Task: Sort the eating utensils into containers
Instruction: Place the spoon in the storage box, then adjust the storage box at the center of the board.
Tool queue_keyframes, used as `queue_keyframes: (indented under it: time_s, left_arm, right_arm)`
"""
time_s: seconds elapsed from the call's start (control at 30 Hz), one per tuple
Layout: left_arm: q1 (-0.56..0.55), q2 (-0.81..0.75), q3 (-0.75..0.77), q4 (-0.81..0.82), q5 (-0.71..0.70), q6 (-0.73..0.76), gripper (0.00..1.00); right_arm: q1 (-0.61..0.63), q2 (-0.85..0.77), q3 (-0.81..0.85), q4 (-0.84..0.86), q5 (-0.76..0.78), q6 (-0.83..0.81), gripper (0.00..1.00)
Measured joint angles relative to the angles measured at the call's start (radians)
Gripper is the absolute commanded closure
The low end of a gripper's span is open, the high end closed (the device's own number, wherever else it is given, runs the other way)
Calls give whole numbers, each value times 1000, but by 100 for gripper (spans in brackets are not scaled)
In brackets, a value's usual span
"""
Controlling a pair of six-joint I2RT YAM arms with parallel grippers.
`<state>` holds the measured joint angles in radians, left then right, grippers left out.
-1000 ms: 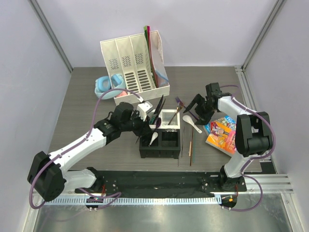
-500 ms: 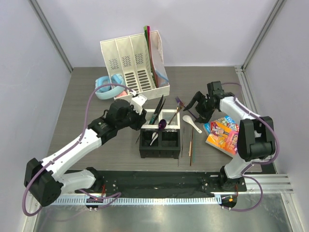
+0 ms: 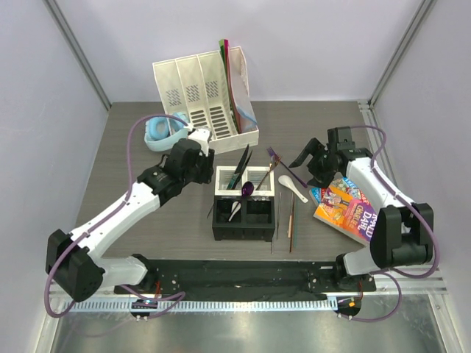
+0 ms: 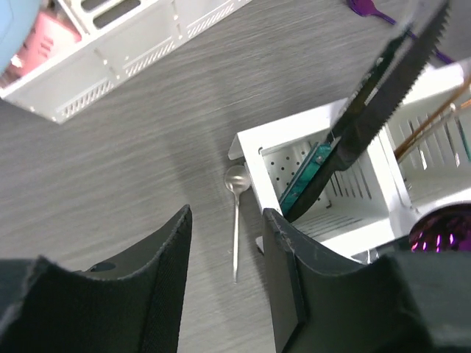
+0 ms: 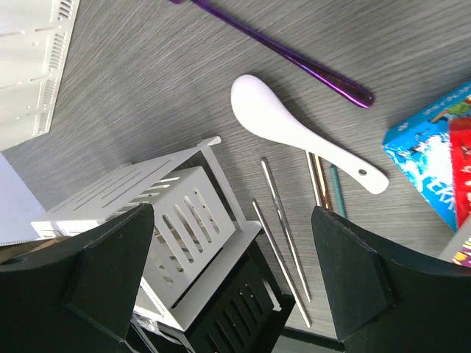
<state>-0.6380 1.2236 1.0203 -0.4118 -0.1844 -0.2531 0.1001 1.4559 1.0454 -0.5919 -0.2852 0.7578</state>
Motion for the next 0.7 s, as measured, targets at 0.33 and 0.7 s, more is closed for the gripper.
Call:
queue_keyframes:
  time_s: [0.33,0.7]
  left_arm:
    - [36,90,59,-90,54,-218,60]
    - [36,24,42,-112,90,-286,59]
  right_arm:
    - [-4,-188,-141,68,74,29,8]
    - [-4,-276,-238,131,99,62,13]
